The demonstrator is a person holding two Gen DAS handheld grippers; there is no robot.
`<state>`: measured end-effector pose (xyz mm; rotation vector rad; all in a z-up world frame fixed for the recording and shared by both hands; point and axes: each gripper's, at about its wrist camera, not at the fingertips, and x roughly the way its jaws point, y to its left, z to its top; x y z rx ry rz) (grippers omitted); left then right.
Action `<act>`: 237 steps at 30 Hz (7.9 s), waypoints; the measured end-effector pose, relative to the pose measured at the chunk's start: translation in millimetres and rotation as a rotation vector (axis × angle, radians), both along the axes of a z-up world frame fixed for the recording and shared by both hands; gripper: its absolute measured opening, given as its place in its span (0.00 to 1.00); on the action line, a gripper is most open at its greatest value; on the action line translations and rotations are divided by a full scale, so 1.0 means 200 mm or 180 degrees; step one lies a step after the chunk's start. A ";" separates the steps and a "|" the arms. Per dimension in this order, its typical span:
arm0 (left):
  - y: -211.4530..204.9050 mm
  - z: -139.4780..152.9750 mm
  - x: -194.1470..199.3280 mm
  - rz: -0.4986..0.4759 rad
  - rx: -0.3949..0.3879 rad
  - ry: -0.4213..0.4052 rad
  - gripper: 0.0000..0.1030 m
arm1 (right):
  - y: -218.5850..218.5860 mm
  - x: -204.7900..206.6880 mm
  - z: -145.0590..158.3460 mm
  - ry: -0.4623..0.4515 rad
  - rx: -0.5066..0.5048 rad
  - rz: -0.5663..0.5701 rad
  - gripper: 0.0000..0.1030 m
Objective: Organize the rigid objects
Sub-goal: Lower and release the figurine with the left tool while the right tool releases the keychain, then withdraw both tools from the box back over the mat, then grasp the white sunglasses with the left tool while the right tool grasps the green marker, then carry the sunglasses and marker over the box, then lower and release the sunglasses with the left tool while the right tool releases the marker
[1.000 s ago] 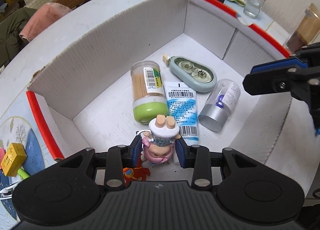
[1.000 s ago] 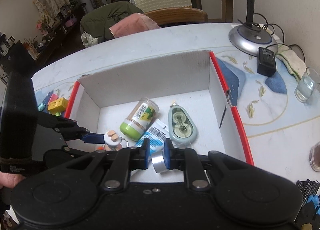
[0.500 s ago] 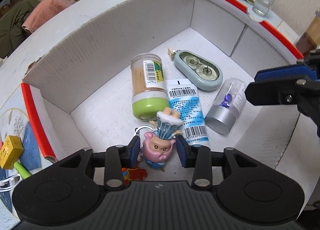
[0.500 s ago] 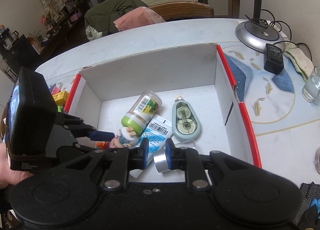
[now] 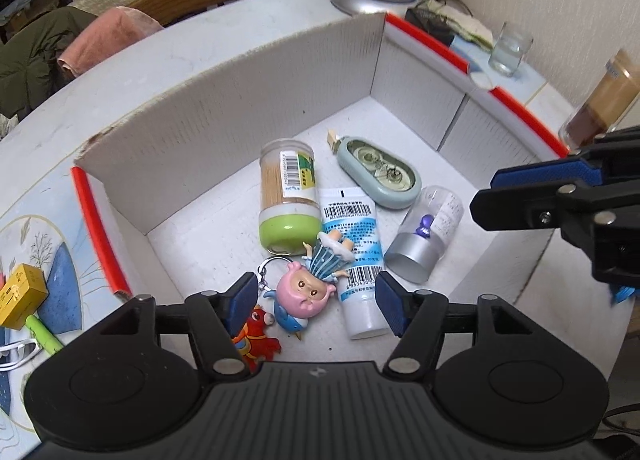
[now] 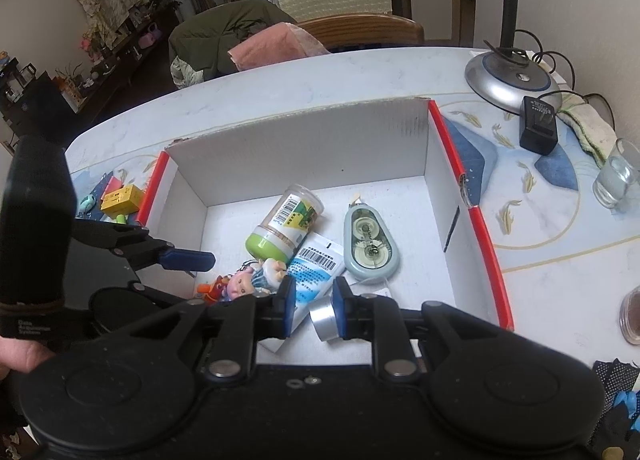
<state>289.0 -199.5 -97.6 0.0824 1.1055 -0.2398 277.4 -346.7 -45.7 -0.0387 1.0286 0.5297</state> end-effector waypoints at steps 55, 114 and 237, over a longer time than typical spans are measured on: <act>1.33 0.27 -0.80 0.0914 -0.0286 -0.0770 0.84 | 0.94 -0.61 0.15 -0.0404 0.0156 0.0441 0.84; 1.76 -0.35 -0.36 0.1597 -0.0119 -0.0919 0.88 | 1.48 -0.36 -0.48 0.0562 -0.0359 -0.0053 0.75; -0.24 -0.06 0.29 -0.0153 0.0167 -0.0514 0.56 | -0.08 0.38 -0.27 -0.0002 0.0117 -0.0265 0.16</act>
